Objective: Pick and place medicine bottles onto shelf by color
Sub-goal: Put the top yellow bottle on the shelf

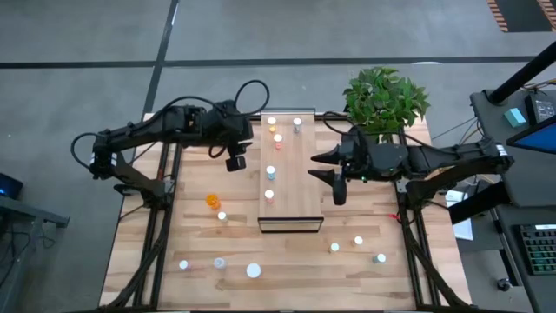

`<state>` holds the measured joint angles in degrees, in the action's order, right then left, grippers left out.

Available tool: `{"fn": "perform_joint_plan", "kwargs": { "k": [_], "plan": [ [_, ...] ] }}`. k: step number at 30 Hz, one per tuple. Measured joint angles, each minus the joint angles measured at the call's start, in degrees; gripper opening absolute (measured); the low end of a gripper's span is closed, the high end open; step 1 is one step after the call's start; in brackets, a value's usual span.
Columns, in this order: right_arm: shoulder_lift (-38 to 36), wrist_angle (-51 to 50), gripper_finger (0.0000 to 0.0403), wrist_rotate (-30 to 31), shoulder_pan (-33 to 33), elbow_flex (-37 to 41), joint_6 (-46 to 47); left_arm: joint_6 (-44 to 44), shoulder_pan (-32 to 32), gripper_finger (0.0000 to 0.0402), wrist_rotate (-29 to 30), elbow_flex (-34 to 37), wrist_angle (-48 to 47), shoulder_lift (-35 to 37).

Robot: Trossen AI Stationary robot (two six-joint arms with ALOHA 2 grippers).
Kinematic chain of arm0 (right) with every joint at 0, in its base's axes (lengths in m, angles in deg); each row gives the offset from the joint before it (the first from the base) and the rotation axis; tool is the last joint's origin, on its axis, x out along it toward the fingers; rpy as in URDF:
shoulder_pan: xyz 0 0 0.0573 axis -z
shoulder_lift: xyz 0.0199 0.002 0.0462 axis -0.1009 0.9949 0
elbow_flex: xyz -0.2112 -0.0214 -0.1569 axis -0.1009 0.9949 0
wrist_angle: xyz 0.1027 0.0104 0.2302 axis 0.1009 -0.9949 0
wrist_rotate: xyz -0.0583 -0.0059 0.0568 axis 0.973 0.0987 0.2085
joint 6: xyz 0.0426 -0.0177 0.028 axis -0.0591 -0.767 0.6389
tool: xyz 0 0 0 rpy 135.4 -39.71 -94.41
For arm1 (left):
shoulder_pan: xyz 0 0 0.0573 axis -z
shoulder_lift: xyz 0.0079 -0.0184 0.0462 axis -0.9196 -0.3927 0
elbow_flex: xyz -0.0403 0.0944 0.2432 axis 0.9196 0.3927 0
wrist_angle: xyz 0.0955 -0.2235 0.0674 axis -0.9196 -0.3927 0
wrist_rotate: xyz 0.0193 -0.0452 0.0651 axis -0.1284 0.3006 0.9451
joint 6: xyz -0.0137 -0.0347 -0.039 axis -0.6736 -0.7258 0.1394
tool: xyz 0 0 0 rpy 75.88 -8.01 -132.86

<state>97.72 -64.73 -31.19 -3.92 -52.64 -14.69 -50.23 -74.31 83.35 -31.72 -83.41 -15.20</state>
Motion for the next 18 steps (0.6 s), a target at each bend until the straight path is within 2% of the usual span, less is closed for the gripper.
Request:
{"fn": "perform_joint_plan", "kwargs": {
  "k": [10, 18],
  "plan": [
    [-4.0, 2.6, 0.0182, 0.0, 0.0, 5.2, -0.7, 0.0, -1.6, 0.0136, 0.0, 0.5, 1.6, 0.0],
    [-7.3, 8.4, 0.0162, 0.0, 0.0, 11.5, -0.3, 0.3, -1.6, 0.0136, 0.0, 1.0, 2.1, -0.1]
  ]
}}
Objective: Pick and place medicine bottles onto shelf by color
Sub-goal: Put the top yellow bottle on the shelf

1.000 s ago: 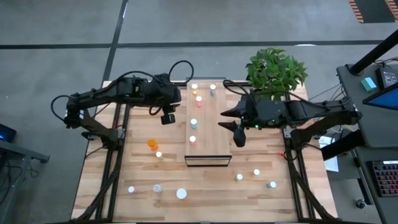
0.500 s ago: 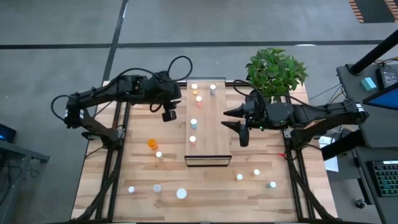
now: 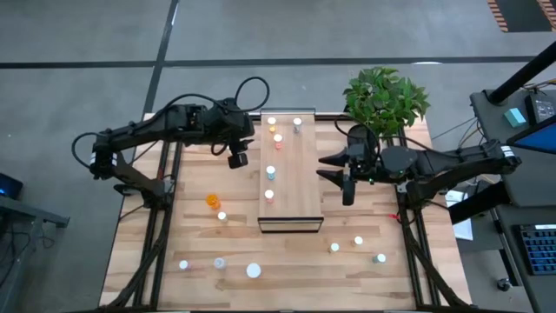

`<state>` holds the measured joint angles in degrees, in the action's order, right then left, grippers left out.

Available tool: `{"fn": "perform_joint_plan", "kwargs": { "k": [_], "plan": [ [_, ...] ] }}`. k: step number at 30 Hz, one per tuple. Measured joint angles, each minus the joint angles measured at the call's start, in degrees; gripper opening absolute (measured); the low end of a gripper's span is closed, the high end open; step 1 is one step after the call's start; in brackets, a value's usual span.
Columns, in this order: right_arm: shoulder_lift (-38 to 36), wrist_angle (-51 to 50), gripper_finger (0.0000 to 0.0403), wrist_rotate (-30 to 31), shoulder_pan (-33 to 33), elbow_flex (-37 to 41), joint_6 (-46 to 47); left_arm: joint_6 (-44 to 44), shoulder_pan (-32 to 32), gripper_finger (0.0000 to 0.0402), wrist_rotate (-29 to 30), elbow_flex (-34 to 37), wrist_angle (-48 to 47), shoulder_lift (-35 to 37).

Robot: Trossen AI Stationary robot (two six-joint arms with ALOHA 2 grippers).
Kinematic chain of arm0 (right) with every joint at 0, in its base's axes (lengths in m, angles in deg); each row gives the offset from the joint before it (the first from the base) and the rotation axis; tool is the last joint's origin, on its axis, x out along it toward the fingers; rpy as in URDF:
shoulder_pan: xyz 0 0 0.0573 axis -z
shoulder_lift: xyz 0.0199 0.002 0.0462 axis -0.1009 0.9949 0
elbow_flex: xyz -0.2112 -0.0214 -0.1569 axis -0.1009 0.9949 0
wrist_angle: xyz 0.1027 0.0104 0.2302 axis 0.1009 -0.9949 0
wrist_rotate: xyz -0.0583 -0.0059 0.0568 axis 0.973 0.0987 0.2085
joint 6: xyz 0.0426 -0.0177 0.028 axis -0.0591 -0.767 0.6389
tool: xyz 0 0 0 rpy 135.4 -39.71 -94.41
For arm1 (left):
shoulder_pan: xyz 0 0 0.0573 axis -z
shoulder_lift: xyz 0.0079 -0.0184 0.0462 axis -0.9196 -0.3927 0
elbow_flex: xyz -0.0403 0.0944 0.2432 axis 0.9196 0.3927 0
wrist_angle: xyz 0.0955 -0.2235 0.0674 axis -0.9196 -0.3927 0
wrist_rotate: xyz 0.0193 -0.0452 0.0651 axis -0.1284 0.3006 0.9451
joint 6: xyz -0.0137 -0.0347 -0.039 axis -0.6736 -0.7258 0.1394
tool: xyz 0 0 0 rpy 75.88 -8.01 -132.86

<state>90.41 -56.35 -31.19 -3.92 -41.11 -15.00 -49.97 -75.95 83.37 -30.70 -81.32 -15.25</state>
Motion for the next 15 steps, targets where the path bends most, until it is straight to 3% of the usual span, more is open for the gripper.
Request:
{"fn": "perform_joint_plan", "kwargs": {
  "k": [15],
  "plan": [
    [2.4, 2.5, 0.0146, 0.0, 0.0, 1.7, -0.6, 2.4, -1.8, 0.0136, 0.1, 2.5, 3.7, -0.1]
  ]
}}
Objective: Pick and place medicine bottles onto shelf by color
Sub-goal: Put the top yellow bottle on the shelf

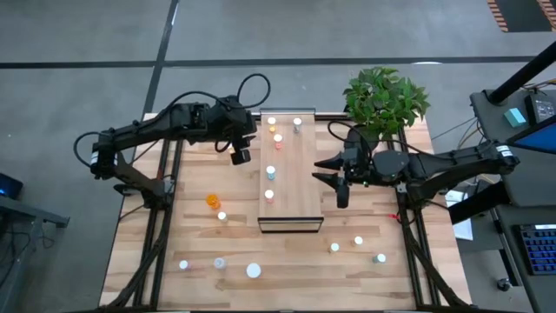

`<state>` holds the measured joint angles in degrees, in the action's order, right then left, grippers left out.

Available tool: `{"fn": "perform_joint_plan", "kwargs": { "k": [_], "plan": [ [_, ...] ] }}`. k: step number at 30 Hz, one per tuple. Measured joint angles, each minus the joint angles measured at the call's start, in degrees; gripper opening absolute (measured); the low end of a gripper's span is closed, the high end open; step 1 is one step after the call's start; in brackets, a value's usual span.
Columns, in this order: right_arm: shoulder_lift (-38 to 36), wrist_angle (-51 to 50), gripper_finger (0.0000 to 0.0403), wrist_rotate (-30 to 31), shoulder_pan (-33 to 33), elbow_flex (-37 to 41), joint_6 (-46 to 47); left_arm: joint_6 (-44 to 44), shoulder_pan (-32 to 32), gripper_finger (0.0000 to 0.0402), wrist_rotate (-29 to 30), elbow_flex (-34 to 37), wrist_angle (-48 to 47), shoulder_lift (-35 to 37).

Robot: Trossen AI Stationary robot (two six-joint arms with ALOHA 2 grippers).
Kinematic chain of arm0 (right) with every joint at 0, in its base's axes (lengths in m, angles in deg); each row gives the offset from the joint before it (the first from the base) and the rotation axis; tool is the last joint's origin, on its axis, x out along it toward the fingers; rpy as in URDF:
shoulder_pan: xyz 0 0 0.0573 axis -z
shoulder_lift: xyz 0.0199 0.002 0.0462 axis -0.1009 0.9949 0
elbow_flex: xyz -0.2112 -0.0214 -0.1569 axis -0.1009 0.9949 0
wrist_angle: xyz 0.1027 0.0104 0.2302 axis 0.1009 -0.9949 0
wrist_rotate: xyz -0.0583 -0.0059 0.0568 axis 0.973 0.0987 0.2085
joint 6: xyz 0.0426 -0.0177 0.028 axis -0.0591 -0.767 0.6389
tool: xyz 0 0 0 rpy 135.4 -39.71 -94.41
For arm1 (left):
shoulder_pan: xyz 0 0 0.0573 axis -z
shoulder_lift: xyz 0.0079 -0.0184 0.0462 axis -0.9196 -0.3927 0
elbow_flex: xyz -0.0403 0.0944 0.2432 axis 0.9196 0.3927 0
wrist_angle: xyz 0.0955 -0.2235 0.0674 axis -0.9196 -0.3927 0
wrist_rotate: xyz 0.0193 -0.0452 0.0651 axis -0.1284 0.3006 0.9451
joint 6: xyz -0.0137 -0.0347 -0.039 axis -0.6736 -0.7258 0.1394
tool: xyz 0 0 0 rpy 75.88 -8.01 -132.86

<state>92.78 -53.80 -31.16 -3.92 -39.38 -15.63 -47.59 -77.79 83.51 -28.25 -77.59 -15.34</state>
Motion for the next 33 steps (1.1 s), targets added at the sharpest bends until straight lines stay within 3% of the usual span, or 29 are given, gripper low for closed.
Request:
{"fn": "perform_joint_plan", "kwargs": {
  "k": [9, 18, 22, 33],
  "plan": [
    [3.9, -0.2, 0.0135, 0.0, 0.0, -3.8, -0.9, 4.1, -0.8, 0.0136, -0.4, 0.0, -6.8, 2.3],
    [6.4, -0.1, 0.0114, -3.9, -0.2, -5.6, -0.7, 2.9, -6.4, 0.0136, -13.6, 2.7, -10.5, 7.4],
    [6.3, -0.1, 0.0103, -5.0, -0.2, -4.7, 1.0, 0.7, -8.7, 0.0136, -13.8, 7.3, -10.2, 8.4],
    [5.7, -0.1, 0.0077, -5.1, -0.2, -4.4, 1.4, -6.7, -16.3, 0.0136, -11.5, 27.9, 3.1, 4.7]
  ]
}}
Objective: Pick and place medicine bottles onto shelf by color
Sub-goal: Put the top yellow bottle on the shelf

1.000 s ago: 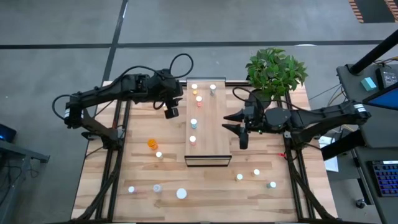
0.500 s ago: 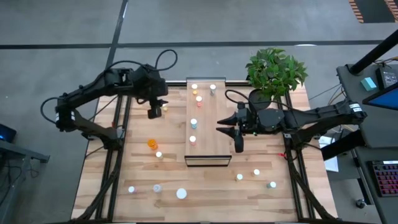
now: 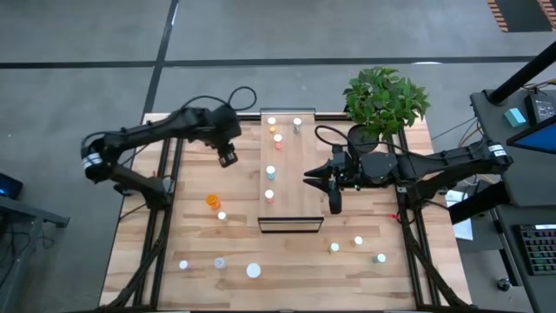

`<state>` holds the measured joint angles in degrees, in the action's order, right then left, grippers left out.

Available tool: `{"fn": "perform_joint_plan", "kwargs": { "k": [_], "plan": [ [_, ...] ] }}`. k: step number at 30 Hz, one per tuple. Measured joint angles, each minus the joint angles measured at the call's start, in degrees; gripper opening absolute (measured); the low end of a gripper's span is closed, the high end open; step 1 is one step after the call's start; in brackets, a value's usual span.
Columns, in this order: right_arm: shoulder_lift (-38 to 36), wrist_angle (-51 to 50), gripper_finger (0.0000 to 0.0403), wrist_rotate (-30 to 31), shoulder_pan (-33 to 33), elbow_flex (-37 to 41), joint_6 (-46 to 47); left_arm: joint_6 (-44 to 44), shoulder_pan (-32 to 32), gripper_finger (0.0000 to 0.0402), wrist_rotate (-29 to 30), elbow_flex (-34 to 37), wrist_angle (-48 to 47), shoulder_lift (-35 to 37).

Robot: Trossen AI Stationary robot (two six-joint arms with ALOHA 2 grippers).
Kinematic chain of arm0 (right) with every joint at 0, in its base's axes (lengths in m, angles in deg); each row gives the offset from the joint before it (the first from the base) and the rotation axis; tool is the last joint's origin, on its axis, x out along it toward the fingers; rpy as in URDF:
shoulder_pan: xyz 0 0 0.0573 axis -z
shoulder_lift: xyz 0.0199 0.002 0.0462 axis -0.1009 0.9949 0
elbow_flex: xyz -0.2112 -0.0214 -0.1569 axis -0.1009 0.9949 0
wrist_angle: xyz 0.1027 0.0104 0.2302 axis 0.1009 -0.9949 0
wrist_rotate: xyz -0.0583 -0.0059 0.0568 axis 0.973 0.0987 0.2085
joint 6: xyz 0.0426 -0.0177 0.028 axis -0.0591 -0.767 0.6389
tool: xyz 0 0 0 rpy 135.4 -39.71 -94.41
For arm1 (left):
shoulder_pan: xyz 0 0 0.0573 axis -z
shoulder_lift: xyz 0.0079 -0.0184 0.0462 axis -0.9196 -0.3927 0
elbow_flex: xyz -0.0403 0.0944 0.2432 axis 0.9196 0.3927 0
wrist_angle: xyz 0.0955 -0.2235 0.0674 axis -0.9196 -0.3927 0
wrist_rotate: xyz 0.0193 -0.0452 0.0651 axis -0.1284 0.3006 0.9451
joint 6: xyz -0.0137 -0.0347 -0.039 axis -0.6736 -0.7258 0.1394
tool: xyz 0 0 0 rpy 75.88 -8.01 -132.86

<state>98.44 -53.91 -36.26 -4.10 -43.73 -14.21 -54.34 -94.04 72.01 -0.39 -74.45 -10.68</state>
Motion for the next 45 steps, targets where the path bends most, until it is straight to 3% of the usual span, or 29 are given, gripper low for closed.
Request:
{"fn": "perform_joint_plan", "kwargs": {
  "k": [5, 9, 15, 19, 31, 45],
  "plan": [
    [0.0, 0.0, 0.0070, 0.0, 0.0, 0.0, 0.0, -2.5, -5.1, 0.0146, -3.4, 4.7, 4.4, -4.6],
    [0.0, 0.0, 0.0068, -0.1, 0.0, 0.0, 0.1, -6.3, -8.0, 0.0181, -3.1, 5.0, 5.3, -8.1],
    [0.0, -0.1, 0.0068, -0.1, 0.0, 0.1, 0.5, -8.0, -8.7, 0.0246, 1.4, 5.3, 6.9, -10.7],
    [0.0, -0.2, 0.0068, -0.1, 0.0, 0.1, 0.6, -7.2, -8.8, 0.0261, 5.0, 6.7, 9.3, -11.3],
    [0.0, -0.6, 0.0068, -0.1, 0.0, 0.2, 0.6, -5.3, -9.2, 0.0256, 3.9, 9.2, 13.7, -13.7],
    [0.0, -1.8, 0.0068, 0.1, 0.0, 0.2, 1.5, -5.4, -9.2, 0.0166, 3.9, 10.2, 14.7, -13.1]
  ]
}}
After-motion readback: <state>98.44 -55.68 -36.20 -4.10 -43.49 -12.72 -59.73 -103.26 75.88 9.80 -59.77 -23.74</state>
